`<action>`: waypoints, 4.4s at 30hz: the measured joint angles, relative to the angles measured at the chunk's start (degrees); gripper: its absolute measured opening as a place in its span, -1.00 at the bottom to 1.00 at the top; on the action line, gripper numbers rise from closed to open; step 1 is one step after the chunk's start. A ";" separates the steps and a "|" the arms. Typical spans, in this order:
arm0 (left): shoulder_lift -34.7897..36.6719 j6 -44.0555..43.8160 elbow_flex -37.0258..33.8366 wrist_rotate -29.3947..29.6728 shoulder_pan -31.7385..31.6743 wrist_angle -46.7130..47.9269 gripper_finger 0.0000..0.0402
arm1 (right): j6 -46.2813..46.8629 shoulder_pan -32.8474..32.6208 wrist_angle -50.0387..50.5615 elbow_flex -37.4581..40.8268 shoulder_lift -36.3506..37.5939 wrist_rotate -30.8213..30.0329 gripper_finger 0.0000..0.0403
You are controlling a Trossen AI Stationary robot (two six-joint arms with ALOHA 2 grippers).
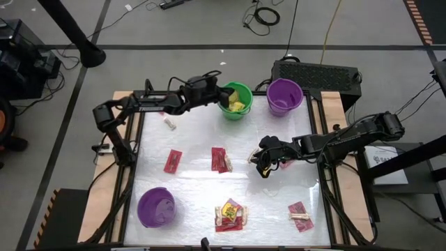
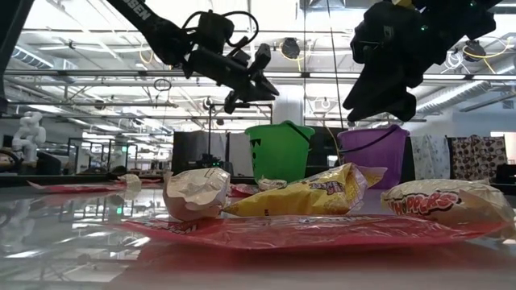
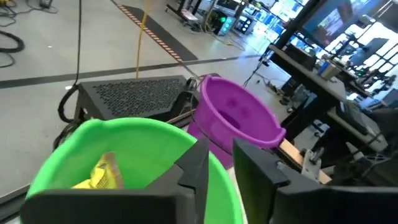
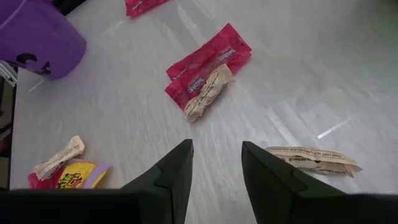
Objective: Sort candy by brand, put in halloween buckets
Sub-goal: Put the yellow candy into the green bucket
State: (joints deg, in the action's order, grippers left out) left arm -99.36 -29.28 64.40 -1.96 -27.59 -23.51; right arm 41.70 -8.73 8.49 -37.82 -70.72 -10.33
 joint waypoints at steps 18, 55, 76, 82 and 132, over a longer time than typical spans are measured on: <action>3.00 6.80 0.09 -31.52 18.71 7.21 -0.48 | 1.11 -0.07 0.02 0.00 -0.02 -0.01 -0.35; -16.38 39.44 0.12 -9.62 45.09 13.95 -0.48 | -2.09 -0.04 3.78 0.00 -0.02 0.24 -0.35; -22.46 39.05 8.56 -10.16 44.38 22.22 -0.97 | 0.97 -0.04 3.65 0.07 -0.02 1.73 -0.35; -19.17 44.18 8.22 -5.67 43.10 25.12 -0.99 | 1.13 -0.04 3.61 0.06 -0.02 3.16 -0.35; -19.07 38.21 8.39 -12.95 37.42 30.01 0.34 | 1.66 -0.04 3.65 0.04 0.00 4.63 -0.35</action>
State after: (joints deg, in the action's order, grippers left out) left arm -118.43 8.93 72.79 -14.91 9.82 6.50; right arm 43.35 -8.78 12.14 -37.78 -70.72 -5.69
